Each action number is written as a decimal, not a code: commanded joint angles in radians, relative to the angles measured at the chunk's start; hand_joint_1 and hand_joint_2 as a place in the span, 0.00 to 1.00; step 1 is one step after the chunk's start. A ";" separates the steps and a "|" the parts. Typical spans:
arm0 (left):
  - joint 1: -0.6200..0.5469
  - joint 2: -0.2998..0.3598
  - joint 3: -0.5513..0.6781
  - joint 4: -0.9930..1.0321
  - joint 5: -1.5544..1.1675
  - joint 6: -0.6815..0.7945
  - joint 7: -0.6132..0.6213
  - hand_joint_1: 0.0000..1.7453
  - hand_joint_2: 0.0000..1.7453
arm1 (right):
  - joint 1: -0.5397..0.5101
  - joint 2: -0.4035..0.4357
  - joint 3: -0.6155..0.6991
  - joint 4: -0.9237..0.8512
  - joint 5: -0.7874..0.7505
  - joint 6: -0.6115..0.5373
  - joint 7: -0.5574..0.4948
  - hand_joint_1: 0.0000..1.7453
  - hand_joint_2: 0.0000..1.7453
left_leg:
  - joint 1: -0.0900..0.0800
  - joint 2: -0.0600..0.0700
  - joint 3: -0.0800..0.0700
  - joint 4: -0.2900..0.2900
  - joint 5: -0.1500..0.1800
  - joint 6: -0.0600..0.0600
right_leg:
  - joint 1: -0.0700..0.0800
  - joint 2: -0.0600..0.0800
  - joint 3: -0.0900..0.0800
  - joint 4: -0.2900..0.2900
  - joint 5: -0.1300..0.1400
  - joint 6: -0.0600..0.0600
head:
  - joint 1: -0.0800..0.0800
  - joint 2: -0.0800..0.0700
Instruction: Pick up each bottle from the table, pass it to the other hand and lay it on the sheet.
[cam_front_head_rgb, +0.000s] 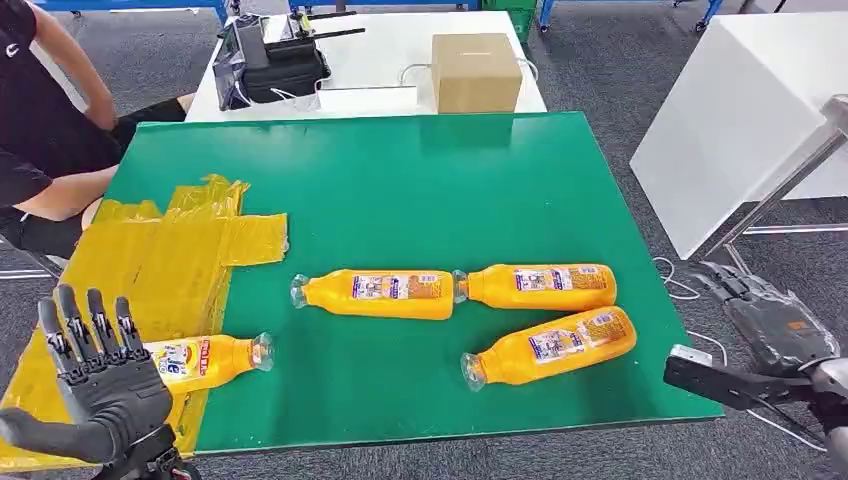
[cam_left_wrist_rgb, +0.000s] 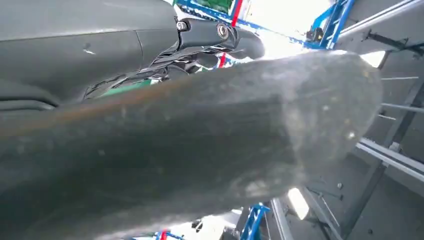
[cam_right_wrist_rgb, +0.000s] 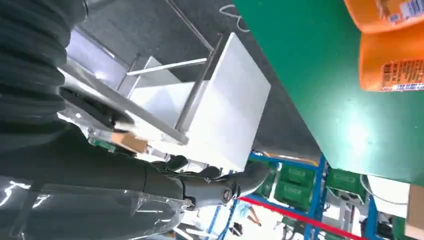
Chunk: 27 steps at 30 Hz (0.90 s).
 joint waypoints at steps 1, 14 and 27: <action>-0.024 0.010 -0.019 0.047 0.004 0.002 0.006 0.00 0.00 | -0.191 0.085 0.188 0.174 0.013 0.011 -0.011 0.00 1.00 | 0.002 0.001 0.003 -0.002 0.000 -0.002 | 0.002 0.000 0.004 -0.003 0.001 -0.001 | 0.000 0.000; -0.039 0.014 -0.019 0.058 0.026 0.005 0.011 0.00 0.00 | -0.361 0.095 0.394 0.298 0.037 0.041 -0.046 0.00 1.00 | 0.003 0.001 0.002 -0.002 0.000 -0.003 | 0.002 0.001 0.004 -0.004 0.001 -0.001 | 0.000 0.000; -0.053 0.022 -0.029 0.062 0.050 0.012 0.015 0.00 0.00 | -0.519 0.146 0.599 0.397 0.034 0.048 -0.053 0.00 1.00 | 0.003 0.002 0.002 -0.003 0.000 -0.003 | 0.003 0.002 0.004 -0.004 0.002 -0.001 | 0.000 0.000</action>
